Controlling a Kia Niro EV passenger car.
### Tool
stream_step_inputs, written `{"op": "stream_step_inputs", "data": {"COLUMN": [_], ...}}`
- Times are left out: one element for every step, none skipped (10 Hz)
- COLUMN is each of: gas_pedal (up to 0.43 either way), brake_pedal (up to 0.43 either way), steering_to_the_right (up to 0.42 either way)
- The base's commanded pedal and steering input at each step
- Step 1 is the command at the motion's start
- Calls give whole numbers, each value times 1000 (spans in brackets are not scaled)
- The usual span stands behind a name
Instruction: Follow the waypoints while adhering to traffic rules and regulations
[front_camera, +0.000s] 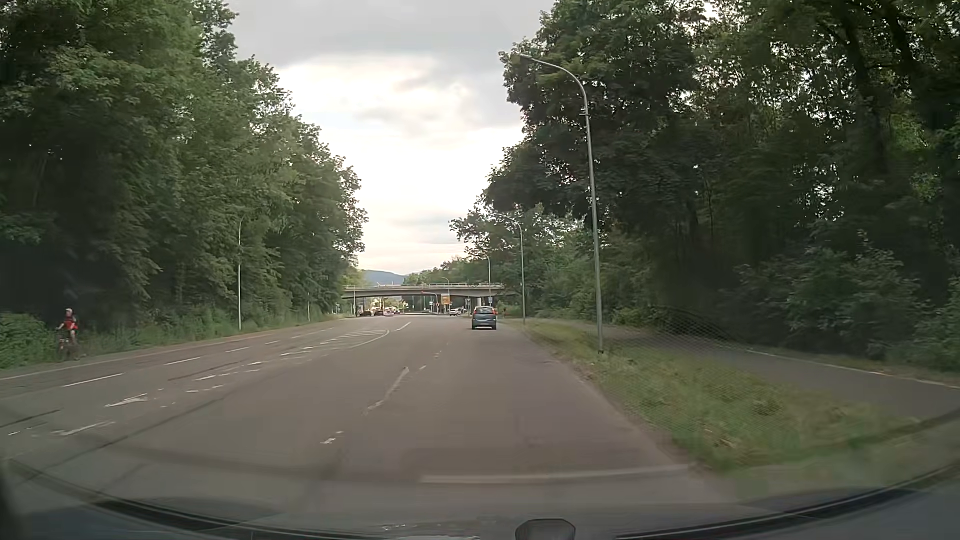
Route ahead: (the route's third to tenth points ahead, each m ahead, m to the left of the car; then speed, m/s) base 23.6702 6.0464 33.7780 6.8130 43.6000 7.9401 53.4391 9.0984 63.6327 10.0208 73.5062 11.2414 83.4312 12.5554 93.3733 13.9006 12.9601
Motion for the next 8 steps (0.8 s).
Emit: {"op": "stream_step_inputs", "data": {"gas_pedal": [47,59,59,59,59,67,67,67], "brake_pedal": [0,0,0,0,0,0,0,0], "steering_to_the_right": [-2,-1,-1,-2,-2,-2,-1,-1]}}
